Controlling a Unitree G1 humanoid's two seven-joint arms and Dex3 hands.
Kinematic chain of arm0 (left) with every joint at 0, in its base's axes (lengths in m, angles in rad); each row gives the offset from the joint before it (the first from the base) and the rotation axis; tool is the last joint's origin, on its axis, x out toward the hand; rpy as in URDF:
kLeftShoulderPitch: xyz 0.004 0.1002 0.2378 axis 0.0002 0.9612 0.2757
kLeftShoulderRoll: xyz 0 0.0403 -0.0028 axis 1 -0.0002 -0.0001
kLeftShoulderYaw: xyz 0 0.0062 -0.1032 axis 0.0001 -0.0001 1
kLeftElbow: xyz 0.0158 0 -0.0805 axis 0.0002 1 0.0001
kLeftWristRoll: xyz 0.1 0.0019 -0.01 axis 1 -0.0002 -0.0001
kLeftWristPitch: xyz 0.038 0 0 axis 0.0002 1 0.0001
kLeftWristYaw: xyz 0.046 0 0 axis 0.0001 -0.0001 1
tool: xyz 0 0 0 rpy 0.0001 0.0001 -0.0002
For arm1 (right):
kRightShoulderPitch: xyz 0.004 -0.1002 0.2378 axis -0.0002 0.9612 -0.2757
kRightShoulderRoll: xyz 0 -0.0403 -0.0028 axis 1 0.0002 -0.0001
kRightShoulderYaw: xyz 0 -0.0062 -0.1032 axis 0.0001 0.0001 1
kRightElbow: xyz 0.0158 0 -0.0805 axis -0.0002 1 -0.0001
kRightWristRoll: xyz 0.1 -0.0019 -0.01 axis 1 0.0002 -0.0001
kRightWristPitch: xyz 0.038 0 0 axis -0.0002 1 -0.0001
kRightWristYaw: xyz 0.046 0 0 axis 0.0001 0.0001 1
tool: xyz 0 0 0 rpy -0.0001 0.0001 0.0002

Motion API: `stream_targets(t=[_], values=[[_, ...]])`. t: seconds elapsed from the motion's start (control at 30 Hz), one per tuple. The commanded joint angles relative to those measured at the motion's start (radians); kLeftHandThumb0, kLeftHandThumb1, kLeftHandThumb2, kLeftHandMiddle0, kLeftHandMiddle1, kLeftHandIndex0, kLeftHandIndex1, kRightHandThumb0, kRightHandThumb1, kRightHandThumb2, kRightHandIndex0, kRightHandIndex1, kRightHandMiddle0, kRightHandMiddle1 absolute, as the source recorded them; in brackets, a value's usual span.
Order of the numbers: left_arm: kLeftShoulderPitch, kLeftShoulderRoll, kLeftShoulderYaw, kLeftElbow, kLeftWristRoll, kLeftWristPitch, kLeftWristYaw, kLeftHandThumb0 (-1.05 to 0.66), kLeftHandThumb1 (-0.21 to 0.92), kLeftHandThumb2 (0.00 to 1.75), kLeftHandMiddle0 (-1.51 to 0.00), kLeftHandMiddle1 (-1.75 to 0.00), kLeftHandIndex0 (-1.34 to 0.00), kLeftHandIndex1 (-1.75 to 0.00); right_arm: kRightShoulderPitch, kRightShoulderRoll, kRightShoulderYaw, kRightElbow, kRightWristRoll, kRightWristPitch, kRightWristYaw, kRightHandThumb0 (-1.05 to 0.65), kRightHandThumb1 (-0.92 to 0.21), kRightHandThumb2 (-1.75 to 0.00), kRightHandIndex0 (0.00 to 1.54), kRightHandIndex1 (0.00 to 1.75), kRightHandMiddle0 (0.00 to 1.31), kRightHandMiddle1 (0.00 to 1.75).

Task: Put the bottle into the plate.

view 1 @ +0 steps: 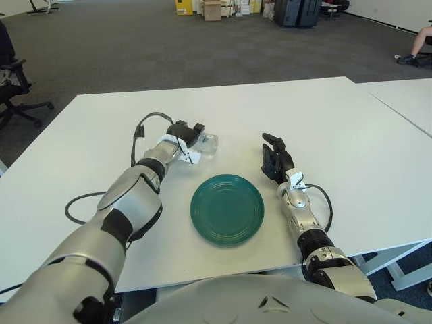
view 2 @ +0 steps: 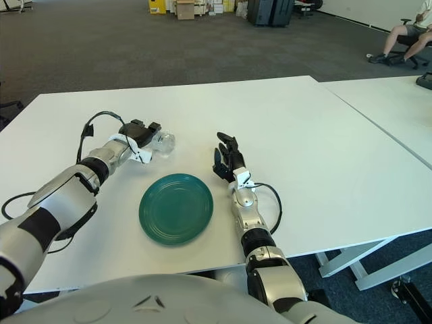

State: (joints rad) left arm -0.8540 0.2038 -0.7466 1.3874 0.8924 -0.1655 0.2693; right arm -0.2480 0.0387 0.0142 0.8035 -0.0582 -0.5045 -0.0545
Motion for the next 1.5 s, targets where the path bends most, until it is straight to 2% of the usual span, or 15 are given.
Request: stream_targets(t=[0.0, 0.03, 0.13, 0.17, 0.2, 0.27, 0.37, 0.53, 0.67, 0.93, 1.17, 1.47], values=[[0.063, -0.017, 0.002, 0.025, 0.004, 0.017, 0.004, -0.58, 0.31, 0.80, -0.28, -1.28, -0.04, -1.64, 0.043, -0.003, -0.007, 0.029, 0.003, 0.034, -0.001, -0.70, -0.92, -0.83, 0.26, 0.01, 0.00, 0.63], [0.064, -0.017, 0.002, 0.024, 0.006, 0.018, 0.020, -0.58, 0.30, 0.80, -0.29, -1.29, -0.04, -1.66, 0.044, -0.004, -0.007, 0.028, 0.002, 0.033, -0.001, -0.69, -0.92, -0.83, 0.26, 0.01, 0.00, 0.63], [0.063, -0.015, -0.012, 0.023, 0.022, 0.032, 0.077, -0.51, 0.34, 0.85, -0.35, -1.50, -0.17, -1.72, 0.047, -0.005, -0.006, 0.024, -0.002, 0.031, -0.004, -0.69, -0.92, -0.82, 0.26, 0.01, 0.00, 0.64], [0.063, -0.016, -0.015, 0.023, 0.026, 0.035, 0.086, -0.48, 0.39, 0.90, -0.36, -1.59, -0.30, -1.69, 0.049, -0.006, -0.005, 0.021, -0.002, 0.031, -0.003, -0.69, -0.92, -0.82, 0.26, 0.01, 0.00, 0.64], [0.063, -0.017, -0.022, 0.023, 0.032, 0.041, 0.099, -0.47, 0.41, 0.92, -0.37, -1.62, -0.35, -1.68, 0.051, -0.006, -0.005, 0.017, -0.002, 0.032, -0.003, -0.69, -0.92, -0.82, 0.26, 0.01, 0.00, 0.64], [0.062, -0.018, -0.034, 0.023, 0.043, 0.052, 0.124, -0.19, 0.38, 1.12, -0.49, -1.64, -0.38, -1.72, 0.054, -0.007, -0.005, 0.011, -0.002, 0.033, -0.002, -0.69, -0.92, -0.82, 0.26, 0.01, 0.00, 0.64], [0.061, -0.022, -0.039, 0.023, 0.047, 0.062, 0.145, -0.07, 0.33, 1.23, -0.57, -1.71, -0.47, -1.62, 0.057, -0.007, -0.006, 0.007, -0.002, 0.032, -0.003, -0.69, -0.92, -0.81, 0.26, 0.01, 0.00, 0.64], [0.063, -0.035, -0.009, 0.017, 0.014, 0.056, 0.158, -0.02, 0.28, 1.28, -0.62, -1.74, -0.57, -1.49, 0.058, -0.010, -0.008, 0.009, -0.004, 0.026, -0.007, -0.69, -0.92, -0.80, 0.27, 0.01, 0.00, 0.65], [0.068, -0.039, 0.014, 0.017, -0.007, 0.048, 0.154, -0.01, 0.18, 1.40, -0.67, -1.75, -0.65, -1.52, 0.060, -0.014, -0.008, 0.008, -0.008, 0.026, -0.011, -0.70, -0.92, -0.79, 0.27, 0.01, 0.00, 0.67], [0.083, -0.041, 0.017, 0.016, -0.011, 0.025, 0.179, 0.00, 0.11, 1.55, -0.74, -1.75, -0.58, -1.71, 0.059, -0.019, -0.003, 0.002, -0.015, 0.040, -0.011, -0.70, -0.92, -0.80, 0.28, 0.01, 0.00, 0.68], [0.085, -0.036, 0.009, 0.017, 0.000, 0.016, 0.191, 0.00, 0.17, 1.50, -0.71, -1.74, -0.51, -1.74, 0.058, -0.022, -0.004, 0.004, -0.009, 0.041, 0.000, -0.70, -0.92, -0.80, 0.28, 0.01, 0.00, 0.68], [0.074, -0.019, 0.013, 0.013, -0.008, 0.011, 0.189, 0.00, 0.17, 1.49, -0.72, -1.73, -0.49, -1.75, 0.051, -0.025, -0.006, 0.018, -0.008, 0.032, 0.003, -0.70, -0.92, -0.81, 0.28, 0.01, 0.00, 0.67]])
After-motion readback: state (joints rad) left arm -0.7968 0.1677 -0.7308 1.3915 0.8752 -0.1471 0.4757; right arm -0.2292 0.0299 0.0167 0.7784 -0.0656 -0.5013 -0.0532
